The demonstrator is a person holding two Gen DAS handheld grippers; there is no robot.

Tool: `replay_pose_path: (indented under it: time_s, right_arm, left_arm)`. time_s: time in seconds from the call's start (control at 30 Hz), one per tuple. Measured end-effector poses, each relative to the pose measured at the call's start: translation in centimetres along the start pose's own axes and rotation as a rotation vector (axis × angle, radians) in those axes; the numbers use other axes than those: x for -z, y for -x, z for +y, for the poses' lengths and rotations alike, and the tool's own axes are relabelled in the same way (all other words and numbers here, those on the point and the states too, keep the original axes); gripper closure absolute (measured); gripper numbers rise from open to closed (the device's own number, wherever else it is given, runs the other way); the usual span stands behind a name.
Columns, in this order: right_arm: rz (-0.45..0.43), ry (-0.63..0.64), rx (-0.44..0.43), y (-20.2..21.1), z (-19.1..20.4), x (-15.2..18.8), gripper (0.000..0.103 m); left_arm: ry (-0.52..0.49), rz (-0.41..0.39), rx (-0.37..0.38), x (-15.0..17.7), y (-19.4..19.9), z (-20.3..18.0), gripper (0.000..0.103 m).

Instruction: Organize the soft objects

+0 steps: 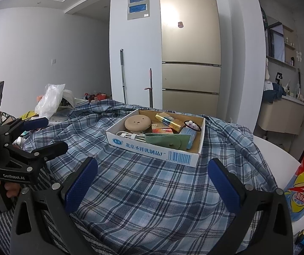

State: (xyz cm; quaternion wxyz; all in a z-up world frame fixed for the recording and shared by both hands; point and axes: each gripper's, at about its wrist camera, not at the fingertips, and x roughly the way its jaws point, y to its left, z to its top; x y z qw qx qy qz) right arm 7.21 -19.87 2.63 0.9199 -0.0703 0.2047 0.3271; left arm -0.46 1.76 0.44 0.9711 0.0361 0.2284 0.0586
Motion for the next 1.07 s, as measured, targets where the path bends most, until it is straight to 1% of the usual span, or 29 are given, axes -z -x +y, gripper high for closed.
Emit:
replay_pose_path:
  time_s: [1.07]
  right_arm:
    - [0.006,0.001,-0.002,-0.07,0.09,-0.05,0.000]
  left_arm:
    - [-0.003,0.004,0.001,-0.02,-0.10,0.00,0.000]
